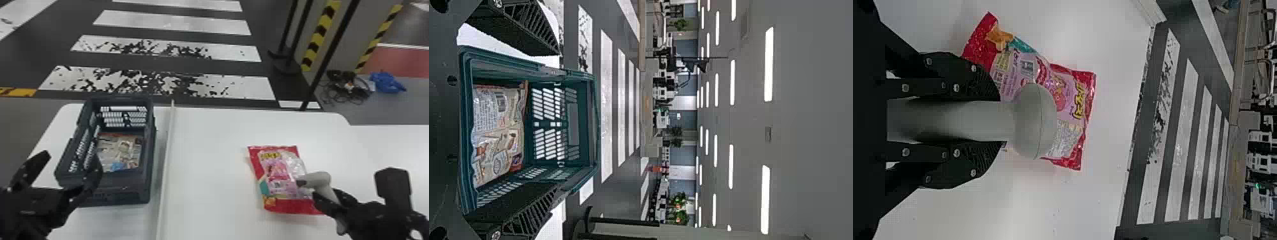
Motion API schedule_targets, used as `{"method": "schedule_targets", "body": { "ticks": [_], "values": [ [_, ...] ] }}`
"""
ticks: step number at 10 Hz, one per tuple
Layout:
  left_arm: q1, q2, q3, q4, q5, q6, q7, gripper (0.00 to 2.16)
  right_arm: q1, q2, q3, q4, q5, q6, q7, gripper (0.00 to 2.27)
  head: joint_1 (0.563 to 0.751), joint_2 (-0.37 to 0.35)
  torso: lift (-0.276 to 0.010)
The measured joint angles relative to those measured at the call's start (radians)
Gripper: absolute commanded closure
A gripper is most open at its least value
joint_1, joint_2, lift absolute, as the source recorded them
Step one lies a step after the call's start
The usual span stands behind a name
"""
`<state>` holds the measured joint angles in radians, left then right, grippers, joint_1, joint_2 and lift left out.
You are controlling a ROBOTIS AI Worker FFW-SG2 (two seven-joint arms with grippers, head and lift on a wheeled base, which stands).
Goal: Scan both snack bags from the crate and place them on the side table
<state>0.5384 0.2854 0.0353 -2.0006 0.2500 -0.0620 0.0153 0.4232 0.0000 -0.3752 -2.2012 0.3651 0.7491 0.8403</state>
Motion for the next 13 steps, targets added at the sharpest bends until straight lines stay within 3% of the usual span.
{"method": "schedule_targets", "body": {
  "ticks": [5,13],
  "values": [
    [0.007,0.005,0.002,0.003,0.003,-0.016,-0.001,0.06,0.017,0.0,0.11,-0.011,0.025,0.017,-0.035,2.22,0.695,-0.013,-0.098],
    [0.022,0.012,0.01,0.004,0.016,-0.061,-0.008,0.06,-0.003,0.0,0.167,0.019,0.066,0.045,-0.071,2.22,0.695,0.01,-0.098]
  ]
}}
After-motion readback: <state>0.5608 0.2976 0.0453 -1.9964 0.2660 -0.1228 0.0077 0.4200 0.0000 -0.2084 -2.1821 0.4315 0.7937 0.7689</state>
